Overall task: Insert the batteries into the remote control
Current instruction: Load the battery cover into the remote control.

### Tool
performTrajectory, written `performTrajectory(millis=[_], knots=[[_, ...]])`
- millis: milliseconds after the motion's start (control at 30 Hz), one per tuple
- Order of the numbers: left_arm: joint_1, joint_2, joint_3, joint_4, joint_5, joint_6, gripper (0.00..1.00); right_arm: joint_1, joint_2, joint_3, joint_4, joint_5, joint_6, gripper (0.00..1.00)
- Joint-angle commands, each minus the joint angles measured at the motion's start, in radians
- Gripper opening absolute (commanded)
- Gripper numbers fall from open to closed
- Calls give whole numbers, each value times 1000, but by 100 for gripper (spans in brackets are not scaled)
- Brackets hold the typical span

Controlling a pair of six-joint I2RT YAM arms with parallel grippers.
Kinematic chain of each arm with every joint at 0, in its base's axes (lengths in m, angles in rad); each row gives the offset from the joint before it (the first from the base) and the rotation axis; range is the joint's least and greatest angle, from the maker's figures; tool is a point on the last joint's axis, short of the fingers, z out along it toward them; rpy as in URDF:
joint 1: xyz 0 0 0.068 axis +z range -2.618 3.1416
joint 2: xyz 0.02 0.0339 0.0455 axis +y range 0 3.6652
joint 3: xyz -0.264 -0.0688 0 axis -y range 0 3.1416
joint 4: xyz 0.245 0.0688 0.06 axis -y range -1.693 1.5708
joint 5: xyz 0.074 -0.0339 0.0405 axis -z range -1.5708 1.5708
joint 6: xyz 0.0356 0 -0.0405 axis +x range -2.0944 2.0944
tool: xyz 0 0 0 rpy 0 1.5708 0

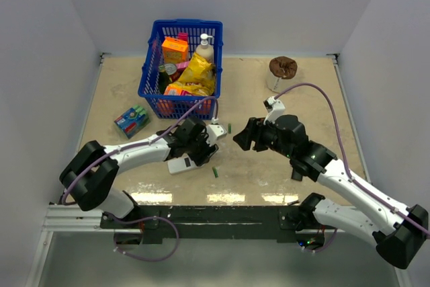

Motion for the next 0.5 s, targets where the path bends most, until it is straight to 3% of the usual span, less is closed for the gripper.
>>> performTrajectory(millis=[0,467], knots=[[-10,11,9,48,-22,-22,22,-1,3,6,47,-6,-15,67],[-18,25,3,25,-39,-17,22,-2,5,5,53,-13,-18,67]])
